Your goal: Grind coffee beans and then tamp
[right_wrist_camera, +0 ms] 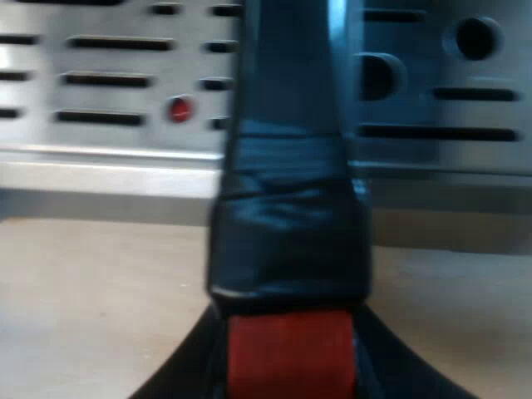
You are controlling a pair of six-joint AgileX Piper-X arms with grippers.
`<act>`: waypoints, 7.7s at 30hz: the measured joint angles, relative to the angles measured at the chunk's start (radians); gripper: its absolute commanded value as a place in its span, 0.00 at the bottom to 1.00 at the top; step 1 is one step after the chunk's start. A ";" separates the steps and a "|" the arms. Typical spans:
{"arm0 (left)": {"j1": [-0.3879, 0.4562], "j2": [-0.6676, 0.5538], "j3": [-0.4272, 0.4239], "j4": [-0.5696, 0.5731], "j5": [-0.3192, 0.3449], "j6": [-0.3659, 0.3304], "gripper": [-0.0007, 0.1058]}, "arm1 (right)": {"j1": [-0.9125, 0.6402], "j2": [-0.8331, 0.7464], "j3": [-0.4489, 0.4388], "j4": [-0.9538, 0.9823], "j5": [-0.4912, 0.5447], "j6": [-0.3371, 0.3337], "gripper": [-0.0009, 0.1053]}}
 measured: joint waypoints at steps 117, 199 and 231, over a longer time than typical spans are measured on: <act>0.000 -0.440 0.007 0.406 -0.050 -0.001 0.56 | 0.513 -0.419 0.524 -0.153 0.240 0.071 0.01; 0.000 -0.440 0.049 0.351 -0.053 -0.001 0.56 | 0.432 -0.357 0.436 -0.043 -0.029 -0.042 0.54; 0.000 -0.430 0.049 0.351 -0.325 -0.034 0.62 | 0.443 -0.423 0.223 -0.151 0.045 -0.322 0.64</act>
